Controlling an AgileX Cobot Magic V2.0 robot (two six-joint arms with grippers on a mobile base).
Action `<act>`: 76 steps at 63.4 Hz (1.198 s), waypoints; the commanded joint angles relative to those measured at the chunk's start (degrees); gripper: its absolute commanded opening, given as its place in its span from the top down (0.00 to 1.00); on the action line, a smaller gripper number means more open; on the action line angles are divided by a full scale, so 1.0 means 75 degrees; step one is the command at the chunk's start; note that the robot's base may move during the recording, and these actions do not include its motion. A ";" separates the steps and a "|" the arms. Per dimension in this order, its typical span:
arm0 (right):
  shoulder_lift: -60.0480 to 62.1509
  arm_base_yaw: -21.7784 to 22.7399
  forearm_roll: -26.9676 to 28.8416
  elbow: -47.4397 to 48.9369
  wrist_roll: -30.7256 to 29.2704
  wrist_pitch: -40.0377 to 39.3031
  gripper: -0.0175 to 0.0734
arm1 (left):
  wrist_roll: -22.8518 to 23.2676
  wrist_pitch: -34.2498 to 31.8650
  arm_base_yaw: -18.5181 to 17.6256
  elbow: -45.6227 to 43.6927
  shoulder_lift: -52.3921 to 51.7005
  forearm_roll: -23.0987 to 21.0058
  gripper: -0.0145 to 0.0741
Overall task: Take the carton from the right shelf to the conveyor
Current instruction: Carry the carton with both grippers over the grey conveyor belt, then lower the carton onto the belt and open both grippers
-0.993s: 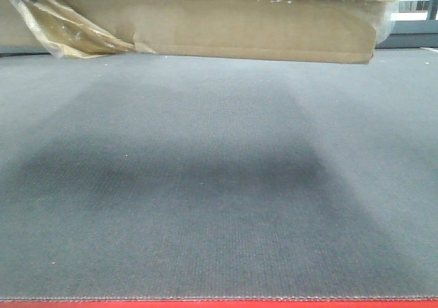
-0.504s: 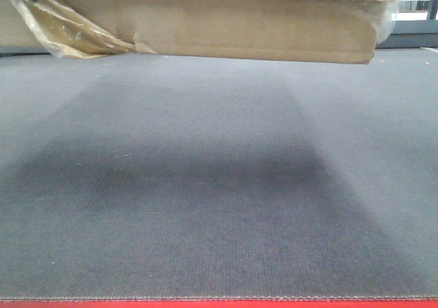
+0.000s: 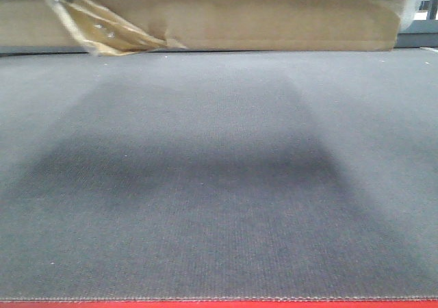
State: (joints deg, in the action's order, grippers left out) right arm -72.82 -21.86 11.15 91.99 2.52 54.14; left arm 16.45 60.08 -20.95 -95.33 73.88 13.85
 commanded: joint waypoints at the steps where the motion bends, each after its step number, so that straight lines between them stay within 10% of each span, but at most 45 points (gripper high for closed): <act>1: -0.0274 0.0106 -0.0308 0.0071 -0.0224 -0.0540 0.88 | -0.0318 -0.0325 0.0550 -0.0008 0.0035 -0.0510 0.85; 50: -0.2908 0.0186 -0.0669 0.0071 -0.0414 -0.1765 0.87 | -0.0391 -0.0677 0.1011 -0.0008 0.2764 -0.0771 0.73; 65: -0.2758 0.0186 -0.0683 0.0071 -0.0414 -0.1703 0.28 | -0.0391 -0.0677 0.1011 -0.0070 0.2683 -0.0771 0.12; 76: -0.2359 0.0314 -0.0712 0.0071 -0.0414 -0.1703 0.18 | -0.0426 -0.0677 0.1011 -0.0070 0.2176 -0.0771 0.25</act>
State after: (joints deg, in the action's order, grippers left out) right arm -92.92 -20.58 6.63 92.11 0.00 42.74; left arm 13.61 55.93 -13.63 -95.31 93.23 7.90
